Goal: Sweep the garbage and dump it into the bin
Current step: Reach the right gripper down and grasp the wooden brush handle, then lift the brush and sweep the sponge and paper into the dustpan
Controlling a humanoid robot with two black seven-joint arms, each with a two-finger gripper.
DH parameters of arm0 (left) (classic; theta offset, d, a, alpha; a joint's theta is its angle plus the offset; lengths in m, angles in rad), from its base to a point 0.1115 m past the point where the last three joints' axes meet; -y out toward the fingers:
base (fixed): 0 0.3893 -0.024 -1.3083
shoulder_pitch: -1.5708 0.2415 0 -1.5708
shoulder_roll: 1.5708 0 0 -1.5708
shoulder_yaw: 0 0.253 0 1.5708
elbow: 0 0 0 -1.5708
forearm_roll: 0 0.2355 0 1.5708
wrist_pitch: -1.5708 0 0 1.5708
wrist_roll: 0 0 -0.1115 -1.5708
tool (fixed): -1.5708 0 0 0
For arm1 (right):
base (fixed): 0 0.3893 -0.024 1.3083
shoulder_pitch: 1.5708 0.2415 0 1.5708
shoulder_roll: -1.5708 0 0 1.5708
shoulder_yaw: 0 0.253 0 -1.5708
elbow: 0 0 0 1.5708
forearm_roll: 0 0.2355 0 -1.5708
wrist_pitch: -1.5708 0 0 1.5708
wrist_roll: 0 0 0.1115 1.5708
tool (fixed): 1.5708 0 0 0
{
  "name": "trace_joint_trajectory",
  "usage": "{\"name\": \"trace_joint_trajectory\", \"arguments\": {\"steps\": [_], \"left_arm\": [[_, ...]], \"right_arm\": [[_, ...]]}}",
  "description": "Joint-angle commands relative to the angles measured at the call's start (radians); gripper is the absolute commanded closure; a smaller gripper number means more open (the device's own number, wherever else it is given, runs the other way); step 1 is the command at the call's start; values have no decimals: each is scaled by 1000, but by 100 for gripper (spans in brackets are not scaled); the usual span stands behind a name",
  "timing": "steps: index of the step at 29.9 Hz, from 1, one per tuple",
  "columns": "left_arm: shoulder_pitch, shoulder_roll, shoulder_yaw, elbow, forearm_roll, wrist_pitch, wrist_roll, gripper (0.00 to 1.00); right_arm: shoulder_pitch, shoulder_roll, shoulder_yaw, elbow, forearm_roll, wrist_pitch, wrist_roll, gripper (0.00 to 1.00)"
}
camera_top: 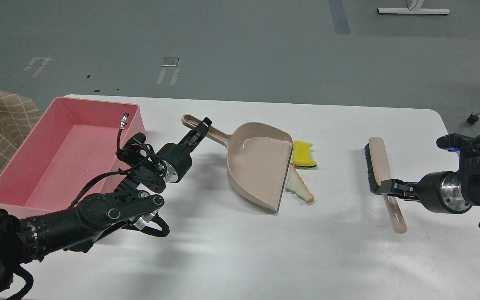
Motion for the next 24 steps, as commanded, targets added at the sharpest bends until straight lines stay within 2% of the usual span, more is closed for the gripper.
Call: {"name": "trace_joint_trajectory", "arguments": {"steps": [1, 11, 14, 24], "left_arm": [[0, 0, 0, 0, 0, 0, 0, 100], [0, -2, 0, 0, 0, 0, -2, 100], [0, -2, 0, 0, 0, 0, 0, 100], [0, -2, 0, 0, 0, 0, 0, 100]], "right_arm": [[-1, 4, -1, 4, 2, 0, 0, 33], [-8, 22, -3, 9, 0, 0, 0, 37], [-7, 21, -3, 9, 2, 0, 0, 47], [-5, 18, -20, 12, 5, 0, 0, 56]]}}
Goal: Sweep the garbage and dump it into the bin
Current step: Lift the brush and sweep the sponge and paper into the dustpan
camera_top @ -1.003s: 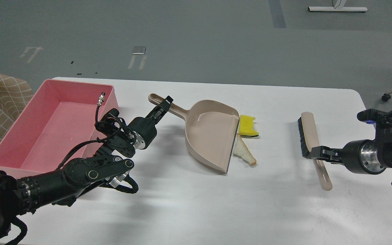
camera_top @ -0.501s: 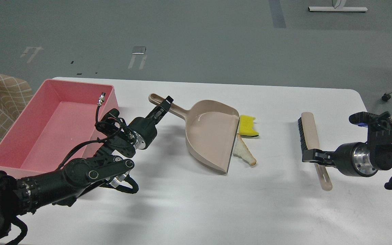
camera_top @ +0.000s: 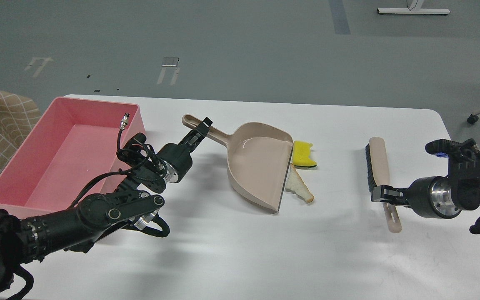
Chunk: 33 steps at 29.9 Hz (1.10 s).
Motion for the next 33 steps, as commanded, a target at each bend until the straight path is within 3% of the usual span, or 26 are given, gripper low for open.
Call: {"name": "trace_joint_trajectory", "arguments": {"steps": [1, 7, 12, 33], "left_arm": [[0, 0, 0, 0, -2, 0, -1, 100], [0, 0, 0, 0, -2, 0, 0, 100], [0, 0, 0, 0, -2, 0, 0, 100], [-3, -2, 0, 2, -2, 0, 2, 100]], "right_arm": [[0, -3, -2, 4, 1, 0, 0, 56], [3, -8, -2, 15, 1, 0, 0, 84], [10, -9, 6, 30, 2, 0, 0, 95], [1, 11, 14, 119, 45, 0, 0, 99]]}}
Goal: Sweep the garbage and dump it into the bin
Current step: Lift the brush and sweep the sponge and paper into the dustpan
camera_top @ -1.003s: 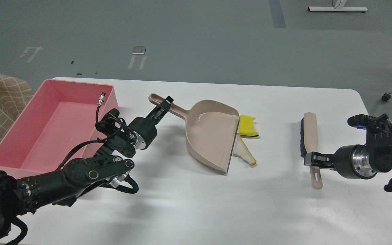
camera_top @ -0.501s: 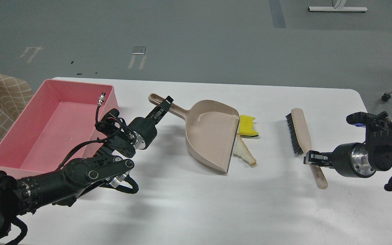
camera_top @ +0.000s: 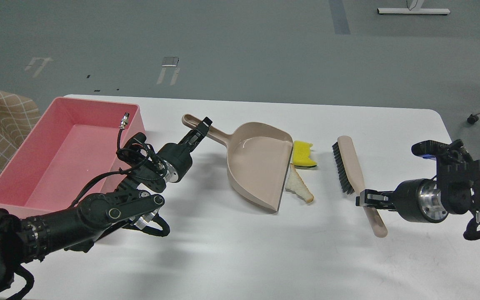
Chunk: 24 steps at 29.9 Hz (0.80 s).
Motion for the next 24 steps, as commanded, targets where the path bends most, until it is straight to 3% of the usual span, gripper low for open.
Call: {"name": "trace_joint_trajectory", "arguments": {"steps": [1, 24], "left_arm": [[-2, 0, 0, -2, 0, 0, 1, 100], [-4, -9, 0, -2, 0, 0, -1, 100]], "right_arm": [[-2, 14, 1, -2, 3, 0, 0, 99], [-22, 207, 2, -104, 34, 0, 0, 100]]}}
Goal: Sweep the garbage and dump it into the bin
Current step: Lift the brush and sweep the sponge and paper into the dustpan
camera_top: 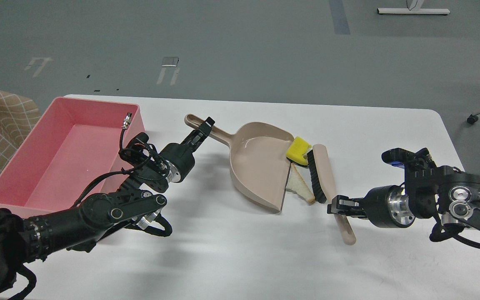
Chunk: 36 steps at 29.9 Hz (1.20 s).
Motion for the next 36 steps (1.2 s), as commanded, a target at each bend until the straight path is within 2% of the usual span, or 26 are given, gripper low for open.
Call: {"name": "trace_joint_trajectory", "arguments": {"steps": [1, 24, 36], "left_arm": [[-1, 0, 0, 0, -1, 0, 0, 100], [-7, 0, 0, 0, -1, 0, 0, 100], [-7, 0, -3, 0, -15, 0, 0, 100]], "right_arm": [[0, 44, 3, -23, 0, 0, 0, 100], [6, 216, 46, -80, -2, 0, 0, 100], [26, 190, 75, -39, 8, 0, 0, 99]]}}
